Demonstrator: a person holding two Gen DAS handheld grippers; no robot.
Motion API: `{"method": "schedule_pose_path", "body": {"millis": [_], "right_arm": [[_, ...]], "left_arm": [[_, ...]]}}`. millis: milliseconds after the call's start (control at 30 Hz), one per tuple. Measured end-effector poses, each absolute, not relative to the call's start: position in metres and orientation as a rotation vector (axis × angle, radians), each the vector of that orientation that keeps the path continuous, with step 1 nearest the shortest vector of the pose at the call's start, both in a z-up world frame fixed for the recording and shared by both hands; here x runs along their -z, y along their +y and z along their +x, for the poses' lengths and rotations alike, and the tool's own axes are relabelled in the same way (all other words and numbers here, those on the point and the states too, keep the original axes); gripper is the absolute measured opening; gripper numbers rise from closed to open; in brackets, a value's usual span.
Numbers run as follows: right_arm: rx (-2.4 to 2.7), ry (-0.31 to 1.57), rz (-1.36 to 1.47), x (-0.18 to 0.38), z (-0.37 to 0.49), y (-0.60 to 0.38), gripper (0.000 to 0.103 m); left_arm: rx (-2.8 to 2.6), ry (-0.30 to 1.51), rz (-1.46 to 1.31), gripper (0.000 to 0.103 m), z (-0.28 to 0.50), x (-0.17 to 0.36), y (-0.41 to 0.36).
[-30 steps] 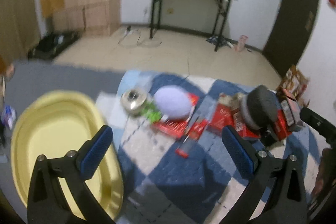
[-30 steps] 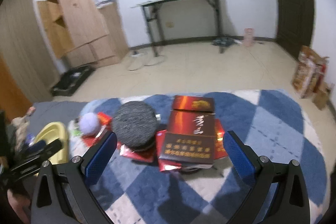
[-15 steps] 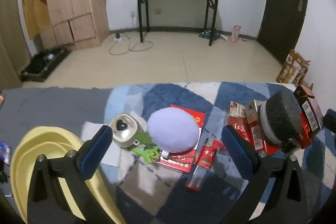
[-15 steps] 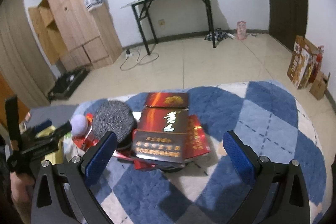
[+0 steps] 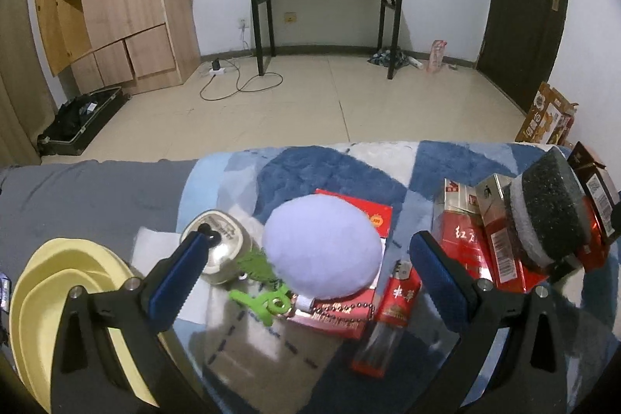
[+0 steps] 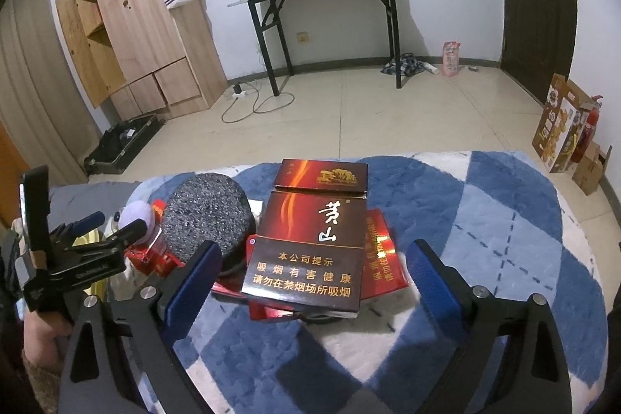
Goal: Organize rigid objects
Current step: 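Grasp the lavender plush ball with left tool while right tool grasps brown-red pack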
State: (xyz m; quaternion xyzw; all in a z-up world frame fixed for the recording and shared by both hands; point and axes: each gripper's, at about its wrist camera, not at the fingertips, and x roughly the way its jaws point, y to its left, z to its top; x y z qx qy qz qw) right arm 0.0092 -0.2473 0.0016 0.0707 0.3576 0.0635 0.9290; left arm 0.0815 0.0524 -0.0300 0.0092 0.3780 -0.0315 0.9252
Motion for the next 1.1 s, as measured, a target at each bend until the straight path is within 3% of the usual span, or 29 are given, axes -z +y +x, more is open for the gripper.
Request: {"method": "schedule_pose_path", "body": {"millis": [133,300,433,567,633,1100], "right_arm": [[-0.124,0.732,0.133,0.0,0.011,-0.246,0.09],[-0.134,0.716,0.127,0.0,0.009,-0.246,0.086],[-0.136,0.722,0.113,0.003,0.011,-0.245,0.077],[-0.148,0.73,0.11,0.006,0.013,-0.245,0.063],[-0.148,0.726,0.103,0.006,0.014,-0.245,0.062],[-0.157,0.707,0.109,0.005,0.011,-0.249,0.057]], "left_arm": [[0.064,0.778,-0.003,0.102,0.084,0.036,0.054],[0.06,0.792,-0.046,0.093,0.089,0.042,0.056],[0.064,0.776,-0.075,0.077,0.088,0.041,0.056],[0.073,0.768,-0.087,0.072,0.087,0.041,0.057],[0.083,0.75,-0.092,0.062,0.084,0.036,0.057],[0.081,0.759,-0.071,0.062,0.086,0.037,0.056]]}}
